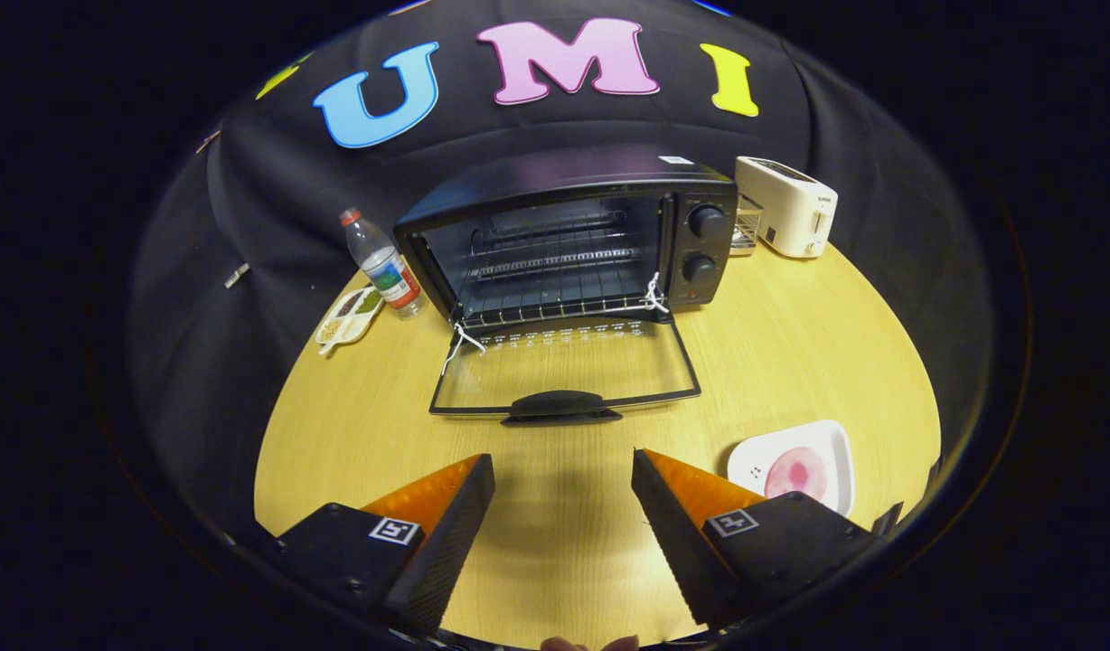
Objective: Open the toaster oven, put the food inside, and close the toaster oven door.
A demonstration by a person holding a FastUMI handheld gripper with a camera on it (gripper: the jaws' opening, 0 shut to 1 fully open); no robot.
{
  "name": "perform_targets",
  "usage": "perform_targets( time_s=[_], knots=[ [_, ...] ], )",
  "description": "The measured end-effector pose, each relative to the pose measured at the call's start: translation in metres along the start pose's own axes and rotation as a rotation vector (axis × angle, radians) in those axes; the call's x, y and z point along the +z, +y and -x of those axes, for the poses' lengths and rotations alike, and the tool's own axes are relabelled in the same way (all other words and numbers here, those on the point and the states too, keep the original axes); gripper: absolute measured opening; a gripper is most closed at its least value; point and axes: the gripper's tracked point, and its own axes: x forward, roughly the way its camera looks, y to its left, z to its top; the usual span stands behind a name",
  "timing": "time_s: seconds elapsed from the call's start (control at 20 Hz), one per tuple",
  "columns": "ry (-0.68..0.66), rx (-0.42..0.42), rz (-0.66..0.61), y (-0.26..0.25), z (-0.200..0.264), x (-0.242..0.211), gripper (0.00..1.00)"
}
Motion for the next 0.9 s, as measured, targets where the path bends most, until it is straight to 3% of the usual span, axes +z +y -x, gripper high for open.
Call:
perform_targets(
  time_s=[0.25, 0.45, 0.7, 0.9],
  knots=[
    [0.007, 0.01, 0.022, -0.062, 0.043, 0.022, 0.99],
    [0.051, 0.0, -0.033, -0.128, 0.057, 0.023, 0.99],
    [0.159, -0.018, -0.033, -0.209, 0.047, 0.012, 0.99],
    [0.32, -0.037, -0.072, -0.262, 0.025, -0.018, 0.99]
  ],
)
